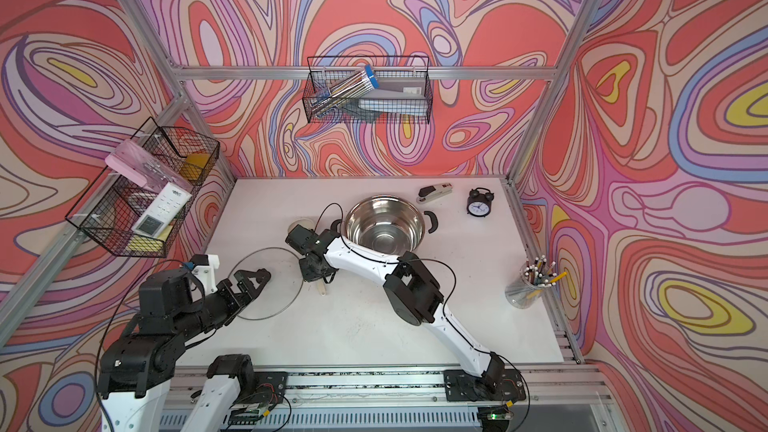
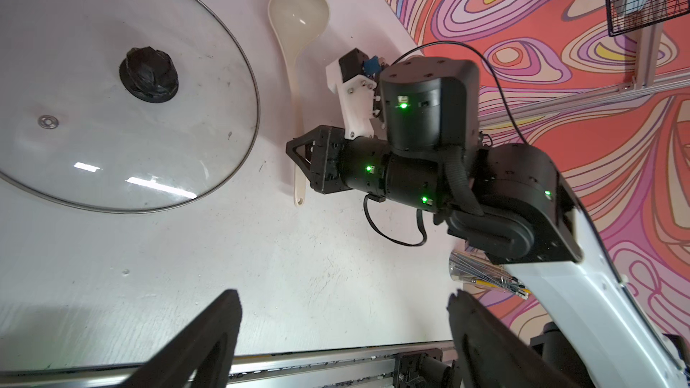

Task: Stir the soup with a spoon
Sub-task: Pick up the spoon from the center of the board.

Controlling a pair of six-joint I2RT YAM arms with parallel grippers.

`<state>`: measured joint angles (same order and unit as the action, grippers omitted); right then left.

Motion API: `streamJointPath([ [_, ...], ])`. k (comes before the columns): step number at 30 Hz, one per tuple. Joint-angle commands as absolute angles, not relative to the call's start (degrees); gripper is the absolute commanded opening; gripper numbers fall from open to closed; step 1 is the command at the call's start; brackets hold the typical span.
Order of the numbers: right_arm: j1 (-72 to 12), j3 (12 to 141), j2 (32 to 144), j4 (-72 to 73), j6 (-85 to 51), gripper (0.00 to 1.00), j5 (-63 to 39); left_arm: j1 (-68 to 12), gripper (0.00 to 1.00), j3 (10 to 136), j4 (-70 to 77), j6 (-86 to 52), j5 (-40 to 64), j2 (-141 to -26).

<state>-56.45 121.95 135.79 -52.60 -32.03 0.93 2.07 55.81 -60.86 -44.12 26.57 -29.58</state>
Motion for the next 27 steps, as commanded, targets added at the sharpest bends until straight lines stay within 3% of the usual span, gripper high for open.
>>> streamJointPath([
  [1,-56.54,122.26,128.1,-52.46,-31.63,0.0,2.42,1.76,0.85,53.73,-55.86,-46.7,29.35,-28.75],
  [18,-56.59,123.94,114.29,-59.0,-28.66,0.0,-8.01,1.6,0.55,51.34,-27.43,-61.93,36.59,-39.18],
  [27,-56.66,124.97,113.88,-57.83,-32.05,0.0,-9.85,-5.02,0.49,50.91,-22.33,-63.59,33.35,-43.02],
])
